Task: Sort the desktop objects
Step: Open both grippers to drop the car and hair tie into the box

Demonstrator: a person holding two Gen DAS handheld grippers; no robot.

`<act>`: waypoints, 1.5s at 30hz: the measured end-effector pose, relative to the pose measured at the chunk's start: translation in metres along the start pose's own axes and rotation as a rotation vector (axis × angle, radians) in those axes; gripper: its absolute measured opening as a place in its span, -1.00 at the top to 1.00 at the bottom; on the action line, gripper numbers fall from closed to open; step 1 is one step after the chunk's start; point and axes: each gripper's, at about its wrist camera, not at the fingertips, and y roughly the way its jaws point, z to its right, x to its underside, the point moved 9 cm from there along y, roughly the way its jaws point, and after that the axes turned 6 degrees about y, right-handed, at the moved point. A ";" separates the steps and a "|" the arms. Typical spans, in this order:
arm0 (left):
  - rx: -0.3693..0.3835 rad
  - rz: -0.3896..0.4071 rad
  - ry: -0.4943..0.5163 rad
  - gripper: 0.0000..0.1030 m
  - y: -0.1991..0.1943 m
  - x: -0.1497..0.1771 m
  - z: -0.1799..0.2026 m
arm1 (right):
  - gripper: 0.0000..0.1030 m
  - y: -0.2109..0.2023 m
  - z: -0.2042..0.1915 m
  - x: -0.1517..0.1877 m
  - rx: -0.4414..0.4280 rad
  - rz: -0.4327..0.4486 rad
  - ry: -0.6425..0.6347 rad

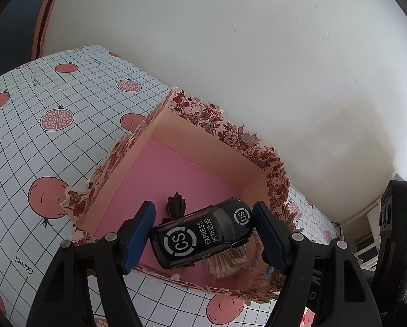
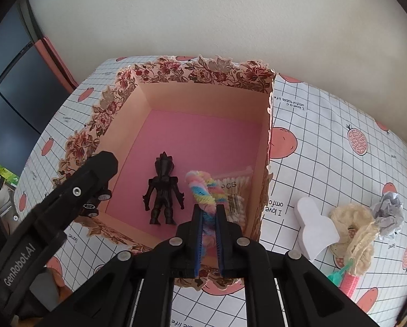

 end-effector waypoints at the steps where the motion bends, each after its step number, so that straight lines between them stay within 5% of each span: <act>1: -0.001 -0.003 -0.002 -0.46 0.000 0.001 0.000 | 0.76 0.000 0.000 0.001 0.002 -0.003 -0.002; 23: -0.021 -0.020 0.042 -0.47 0.004 0.007 0.005 | 0.76 -0.033 0.015 0.006 0.023 0.017 -0.005; 35: -0.013 0.025 0.119 -0.67 -0.008 0.011 0.025 | 0.76 -0.078 0.051 0.010 0.047 0.075 0.043; 39: -0.019 0.049 0.160 -0.69 -0.015 0.016 0.036 | 0.10 -0.090 0.075 0.019 0.056 0.086 0.092; 45: -0.008 0.082 0.209 -0.82 -0.032 0.028 0.059 | -0.12 -0.106 0.113 0.036 0.052 0.092 0.166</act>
